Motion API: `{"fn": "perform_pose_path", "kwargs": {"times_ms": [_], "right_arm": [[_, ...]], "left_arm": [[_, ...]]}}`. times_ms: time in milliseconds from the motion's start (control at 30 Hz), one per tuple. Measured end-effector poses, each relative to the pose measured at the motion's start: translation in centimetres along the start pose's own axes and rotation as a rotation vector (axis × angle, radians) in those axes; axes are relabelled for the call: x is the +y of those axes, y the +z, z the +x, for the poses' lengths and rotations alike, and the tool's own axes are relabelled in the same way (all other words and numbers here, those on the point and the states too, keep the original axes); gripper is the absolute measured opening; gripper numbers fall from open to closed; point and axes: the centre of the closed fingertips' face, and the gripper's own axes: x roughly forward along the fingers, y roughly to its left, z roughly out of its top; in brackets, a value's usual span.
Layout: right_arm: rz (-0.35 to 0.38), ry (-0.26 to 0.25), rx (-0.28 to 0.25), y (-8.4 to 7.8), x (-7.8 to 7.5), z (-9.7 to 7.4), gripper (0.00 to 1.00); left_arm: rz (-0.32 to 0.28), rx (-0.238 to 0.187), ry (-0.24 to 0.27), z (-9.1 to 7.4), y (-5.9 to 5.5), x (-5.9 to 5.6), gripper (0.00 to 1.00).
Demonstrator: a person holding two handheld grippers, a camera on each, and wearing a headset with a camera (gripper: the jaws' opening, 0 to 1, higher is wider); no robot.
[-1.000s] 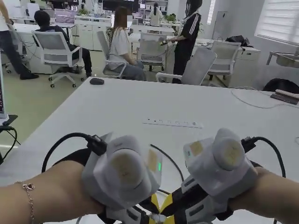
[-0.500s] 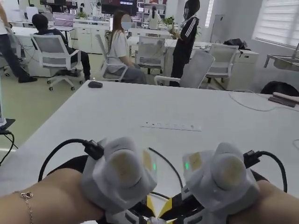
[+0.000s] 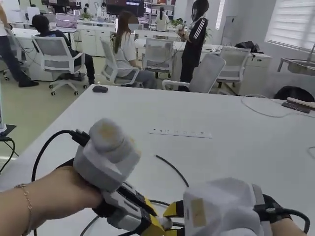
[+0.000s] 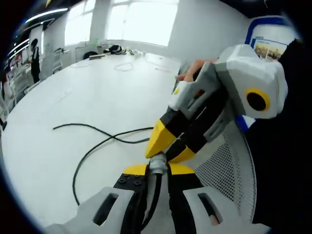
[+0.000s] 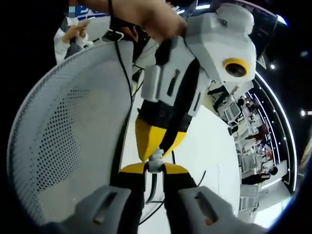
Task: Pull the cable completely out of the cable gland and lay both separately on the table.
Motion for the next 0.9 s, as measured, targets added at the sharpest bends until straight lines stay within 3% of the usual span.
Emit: {"fn": "perform_pose_path", "kwargs": {"times_ms": [67,200,233,367,433,467,600,667,800,833,900], "right_arm": [[0.023,0.019,-0.004,0.0,-0.1,0.0,0.12],[0.117,0.045,-0.003,-0.3,-0.1,-0.1,0.21],[0.133,0.055,-0.004,-0.4,-0.1,-0.2,0.22],[0.162,0.068,-0.034,-0.2,-0.4,-0.4,0.19],[0.185,0.095,-0.079,0.6,0.0,-0.4,0.19],[0.176,0.094,-0.051,0.0,0.1,-0.3,0.16],[0.147,0.09,-0.041,0.0,0.5,-0.3,0.12],[0.094,0.056,-0.03,-0.1,0.3,-0.3,0.12],[0.15,0.049,-0.04,-0.2,0.2,0.0,0.13],[0.176,0.039,-0.025,-0.6,0.0,0.0,0.17],[0.234,-0.012,0.023,-1.9,-0.3,-0.2,0.39]], "left_arm": [[0.036,0.005,0.014,0.0,-0.1,-0.3,0.15],[0.195,0.046,0.102,-0.1,-0.1,-0.3,0.16],[0.268,0.057,0.112,-0.1,0.0,-0.6,0.16],[0.41,0.091,0.16,0.0,0.1,-0.9,0.16],[0.474,0.102,0.175,0.1,0.3,-1.1,0.16],[0.499,0.112,0.185,0.1,0.3,-1.2,0.16],[0.526,0.12,0.191,0.2,0.3,-1.3,0.16],[0.516,0.123,0.196,0.2,0.3,-1.1,0.16],[0.479,0.12,0.201,0.1,0.2,-1.0,0.16],[0.48,0.12,0.205,-0.1,0.3,-1.1,0.16],[0.464,0.088,0.217,-0.5,1.0,-1.2,0.16]]}}
